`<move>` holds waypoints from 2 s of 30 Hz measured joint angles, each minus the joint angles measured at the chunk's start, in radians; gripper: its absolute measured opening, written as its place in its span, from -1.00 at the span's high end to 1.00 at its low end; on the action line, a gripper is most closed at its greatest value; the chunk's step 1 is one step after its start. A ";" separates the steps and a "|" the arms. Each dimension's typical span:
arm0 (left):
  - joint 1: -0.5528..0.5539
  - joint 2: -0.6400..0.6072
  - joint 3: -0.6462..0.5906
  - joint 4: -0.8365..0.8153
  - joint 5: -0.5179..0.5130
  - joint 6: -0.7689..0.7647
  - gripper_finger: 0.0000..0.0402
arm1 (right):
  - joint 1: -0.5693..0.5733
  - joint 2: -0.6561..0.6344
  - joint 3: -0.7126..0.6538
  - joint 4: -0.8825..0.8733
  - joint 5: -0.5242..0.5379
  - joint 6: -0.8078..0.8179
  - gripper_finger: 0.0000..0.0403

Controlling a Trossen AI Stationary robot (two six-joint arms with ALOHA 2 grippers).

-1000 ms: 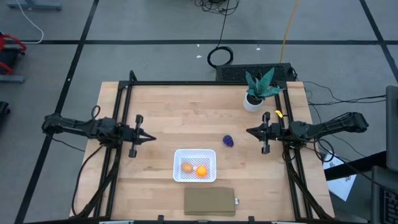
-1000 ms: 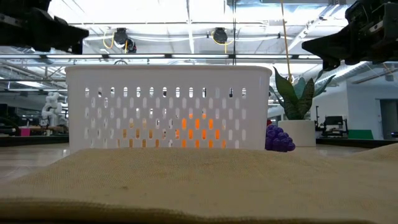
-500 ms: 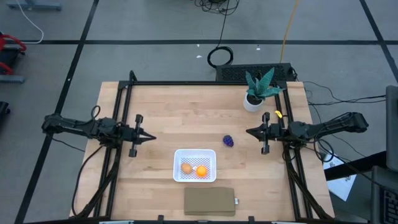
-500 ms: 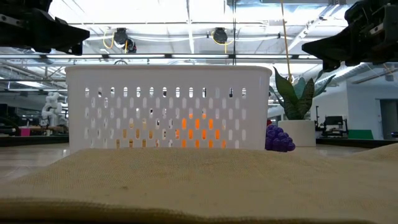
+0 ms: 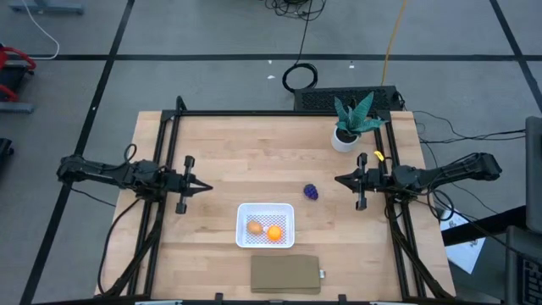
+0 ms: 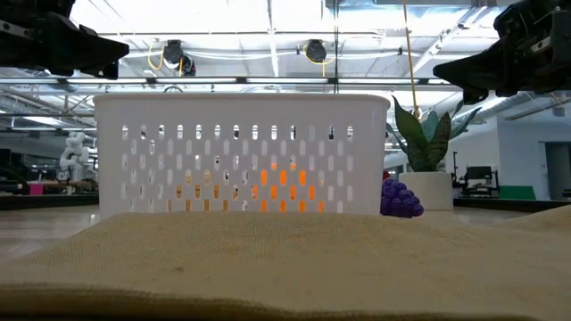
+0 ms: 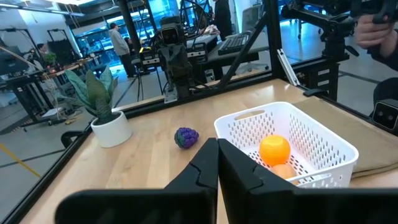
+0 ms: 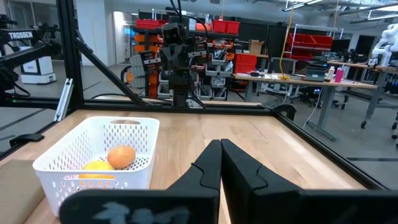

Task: Pick and placing Produce into tupperware
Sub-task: Put the blackberry into the basket

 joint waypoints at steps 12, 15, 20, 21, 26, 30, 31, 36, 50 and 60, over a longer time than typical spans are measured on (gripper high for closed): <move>0.000 0.000 0.000 0.000 0.000 0.000 0.95 | 0.000 0.000 0.000 0.000 0.000 0.000 1.00; 0.000 0.000 0.000 0.000 0.000 0.000 0.99 | 0.000 0.000 0.000 0.002 0.000 0.000 1.00; 0.000 0.000 0.000 0.001 0.000 0.000 0.94 | 0.000 0.000 0.000 0.029 0.000 0.007 1.00; 0.000 0.000 0.000 0.001 0.000 0.000 0.92 | 0.000 0.000 0.000 0.034 0.000 0.007 1.00; 0.000 0.000 0.000 0.001 0.000 -0.035 0.86 | 0.000 0.000 0.000 0.059 0.000 0.005 1.00; 0.000 0.000 0.000 0.001 0.000 -0.051 0.88 | 0.000 0.000 0.000 0.066 0.000 0.002 1.00; 0.000 0.000 0.000 0.001 0.000 -0.050 0.89 | 0.000 0.000 0.000 0.065 0.000 -0.002 1.00; 0.000 0.000 0.000 0.002 0.000 -0.031 0.96 | 0.000 0.000 0.000 0.065 0.000 -0.019 1.00; 0.000 0.000 0.000 0.002 0.000 -0.029 0.86 | 0.000 0.029 0.000 0.057 0.000 -0.019 1.00; 0.000 0.000 0.000 0.002 0.000 -0.029 0.97 | 0.000 0.137 0.047 0.093 0.000 -0.004 1.00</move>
